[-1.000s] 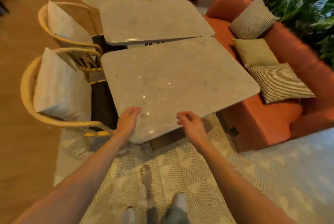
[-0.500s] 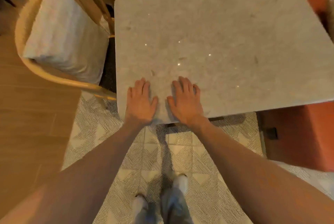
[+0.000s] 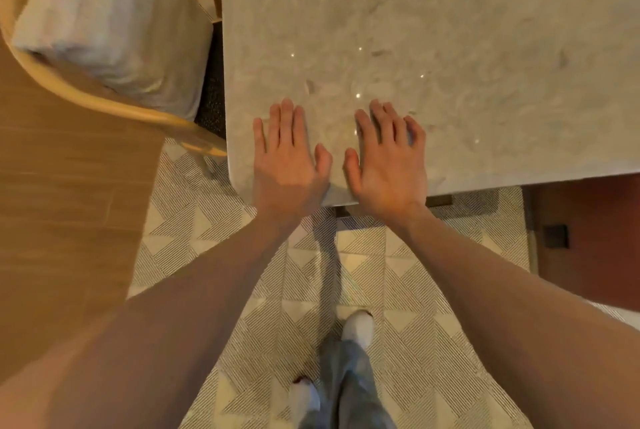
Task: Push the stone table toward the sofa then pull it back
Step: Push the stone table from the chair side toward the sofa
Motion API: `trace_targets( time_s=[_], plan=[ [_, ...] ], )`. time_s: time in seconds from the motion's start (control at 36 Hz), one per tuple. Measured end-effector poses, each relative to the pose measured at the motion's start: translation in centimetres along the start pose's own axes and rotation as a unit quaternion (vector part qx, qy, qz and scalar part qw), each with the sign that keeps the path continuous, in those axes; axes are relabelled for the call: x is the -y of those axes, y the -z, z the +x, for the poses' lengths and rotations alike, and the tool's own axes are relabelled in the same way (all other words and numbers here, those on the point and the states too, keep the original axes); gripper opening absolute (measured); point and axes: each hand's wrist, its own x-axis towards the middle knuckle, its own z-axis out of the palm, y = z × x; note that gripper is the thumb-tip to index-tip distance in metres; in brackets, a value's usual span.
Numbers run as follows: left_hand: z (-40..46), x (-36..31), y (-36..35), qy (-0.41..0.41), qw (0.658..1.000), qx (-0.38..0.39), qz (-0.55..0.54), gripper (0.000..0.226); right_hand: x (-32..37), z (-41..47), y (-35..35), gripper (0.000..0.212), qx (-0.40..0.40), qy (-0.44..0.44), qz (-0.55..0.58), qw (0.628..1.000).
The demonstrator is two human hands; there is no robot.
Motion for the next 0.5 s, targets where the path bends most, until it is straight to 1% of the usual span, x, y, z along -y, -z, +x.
trace_targets(
  time_s=[0.17, 0.33, 0.5],
  plan=[
    [-0.21, 0.03, -0.54, -0.010, 1.000, -0.023, 0.018, 0.067, -0.13, -0.14, -0.12, 0.062, -0.014, 0.009, -0.010, 1.000],
    [-0.19, -0.13, -0.44, -0.007, 1.000, -0.007, 0.029, 0.069, -0.30, -0.22, -0.42, 0.064, -0.019, 0.011, -0.012, 1.000],
    [-0.20, -0.31, -0.29, -0.007, 0.999, -0.020, 0.030, 0.067, -0.33, -0.24, -0.33, 0.064, -0.028, 0.012, -0.011, 0.999]
  ],
)
